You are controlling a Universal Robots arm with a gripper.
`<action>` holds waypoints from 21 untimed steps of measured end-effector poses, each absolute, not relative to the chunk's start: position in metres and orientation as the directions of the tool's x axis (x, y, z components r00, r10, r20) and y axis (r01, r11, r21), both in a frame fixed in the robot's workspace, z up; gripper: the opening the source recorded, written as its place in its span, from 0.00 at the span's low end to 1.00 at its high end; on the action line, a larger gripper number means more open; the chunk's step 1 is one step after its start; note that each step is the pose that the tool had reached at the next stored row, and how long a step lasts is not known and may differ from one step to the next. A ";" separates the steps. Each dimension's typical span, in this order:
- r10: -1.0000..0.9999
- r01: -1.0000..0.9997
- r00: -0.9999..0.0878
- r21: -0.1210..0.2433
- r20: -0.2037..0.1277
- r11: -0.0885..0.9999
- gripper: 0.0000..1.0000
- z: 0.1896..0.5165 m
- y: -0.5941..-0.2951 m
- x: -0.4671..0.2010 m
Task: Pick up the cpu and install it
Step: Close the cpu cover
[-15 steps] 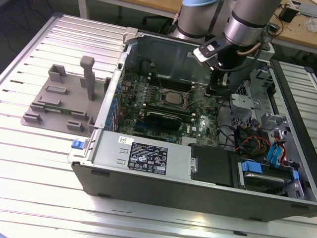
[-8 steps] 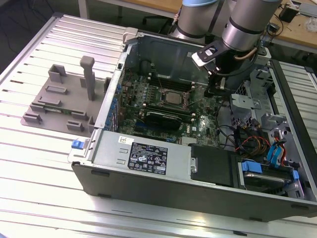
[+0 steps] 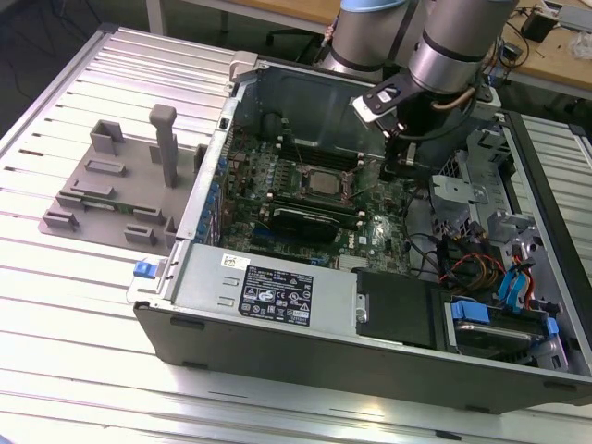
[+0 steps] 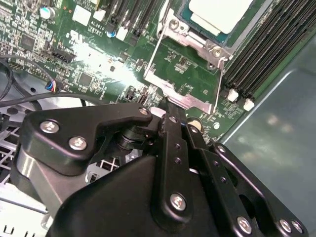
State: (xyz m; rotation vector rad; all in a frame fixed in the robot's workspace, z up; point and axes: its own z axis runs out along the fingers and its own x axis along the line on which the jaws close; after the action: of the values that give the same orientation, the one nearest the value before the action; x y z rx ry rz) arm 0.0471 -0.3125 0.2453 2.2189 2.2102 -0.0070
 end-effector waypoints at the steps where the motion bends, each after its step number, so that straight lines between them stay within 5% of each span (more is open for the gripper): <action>1: 1.000 1.000 0.005 0.005 -0.010 -0.005 0.11 0.245 -0.312 0.044; 21: 1.000 1.000 0.016 0.018 -0.010 -0.016 0.11 0.245 -0.298 0.013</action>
State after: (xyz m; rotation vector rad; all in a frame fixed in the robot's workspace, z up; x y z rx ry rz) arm 0.0126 -0.2979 0.2454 2.2251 2.1894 0.0090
